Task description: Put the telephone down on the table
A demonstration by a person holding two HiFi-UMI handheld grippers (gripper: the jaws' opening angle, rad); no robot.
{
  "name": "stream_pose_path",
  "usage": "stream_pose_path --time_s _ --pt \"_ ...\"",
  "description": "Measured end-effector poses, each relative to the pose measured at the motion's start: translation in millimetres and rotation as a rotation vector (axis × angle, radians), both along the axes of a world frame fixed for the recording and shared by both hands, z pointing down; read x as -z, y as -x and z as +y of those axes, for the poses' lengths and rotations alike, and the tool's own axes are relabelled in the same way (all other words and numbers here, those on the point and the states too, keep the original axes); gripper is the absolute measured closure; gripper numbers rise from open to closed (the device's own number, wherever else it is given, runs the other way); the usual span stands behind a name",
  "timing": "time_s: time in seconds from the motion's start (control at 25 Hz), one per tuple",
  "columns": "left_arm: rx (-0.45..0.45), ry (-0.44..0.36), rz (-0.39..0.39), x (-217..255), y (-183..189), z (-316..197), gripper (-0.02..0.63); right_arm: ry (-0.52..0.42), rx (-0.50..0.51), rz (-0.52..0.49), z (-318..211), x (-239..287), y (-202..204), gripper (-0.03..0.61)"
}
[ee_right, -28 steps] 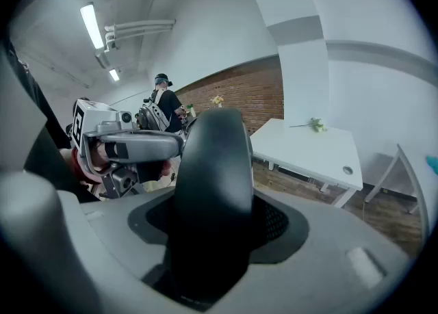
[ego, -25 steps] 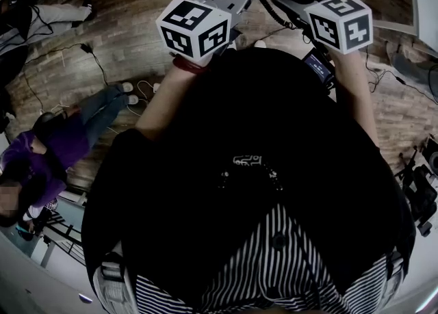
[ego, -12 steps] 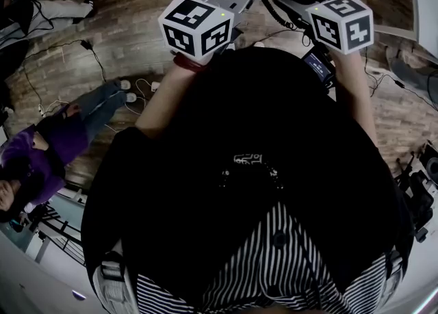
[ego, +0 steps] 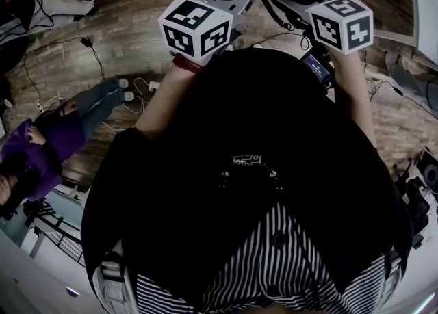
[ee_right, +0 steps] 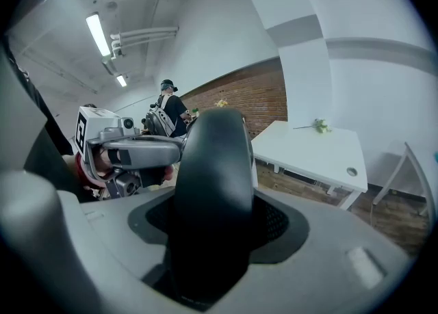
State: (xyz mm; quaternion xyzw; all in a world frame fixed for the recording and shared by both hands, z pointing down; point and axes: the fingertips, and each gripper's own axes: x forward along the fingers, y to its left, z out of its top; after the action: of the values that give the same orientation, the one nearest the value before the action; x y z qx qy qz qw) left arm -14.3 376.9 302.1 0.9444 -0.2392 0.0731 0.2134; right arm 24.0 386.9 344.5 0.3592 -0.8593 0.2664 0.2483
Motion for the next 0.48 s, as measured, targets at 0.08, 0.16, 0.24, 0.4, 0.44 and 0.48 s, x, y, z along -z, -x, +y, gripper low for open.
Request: stream_pose_path --time_s 0.08,0.16,0.24,0.4,0.44,0.48 --pt "0.004 0.0 -0.003 0.0 -7.2 0.0 0.612 0.0 0.006 -0.006 -0.2 -0.3 -6.4 0.301" --pt "0.011 0.001 -0.007 0.6 -15.5 2.1 0.612 0.001 0.016 -0.012 2.0 0.0 -14.2 0.301" --pt "0.019 0.002 -0.014 -0.1 -22.9 4.6 0.612 0.001 0.029 -0.019 4.0 -0.7 -21.8 0.301" --pt "0.045 0.006 -0.032 -5.3 -25.0 15.0 0.612 -0.005 0.053 -0.031 10.6 -3.7 -29.5 0.301" --pt "0.054 0.008 -0.035 -6.9 -23.6 16.9 0.612 -0.006 0.059 -0.034 11.5 -4.8 -30.7 0.301" --pt "0.064 0.01 -0.038 -8.2 -22.2 17.7 0.612 -0.006 0.063 -0.035 11.2 -5.9 -32.0 0.301"
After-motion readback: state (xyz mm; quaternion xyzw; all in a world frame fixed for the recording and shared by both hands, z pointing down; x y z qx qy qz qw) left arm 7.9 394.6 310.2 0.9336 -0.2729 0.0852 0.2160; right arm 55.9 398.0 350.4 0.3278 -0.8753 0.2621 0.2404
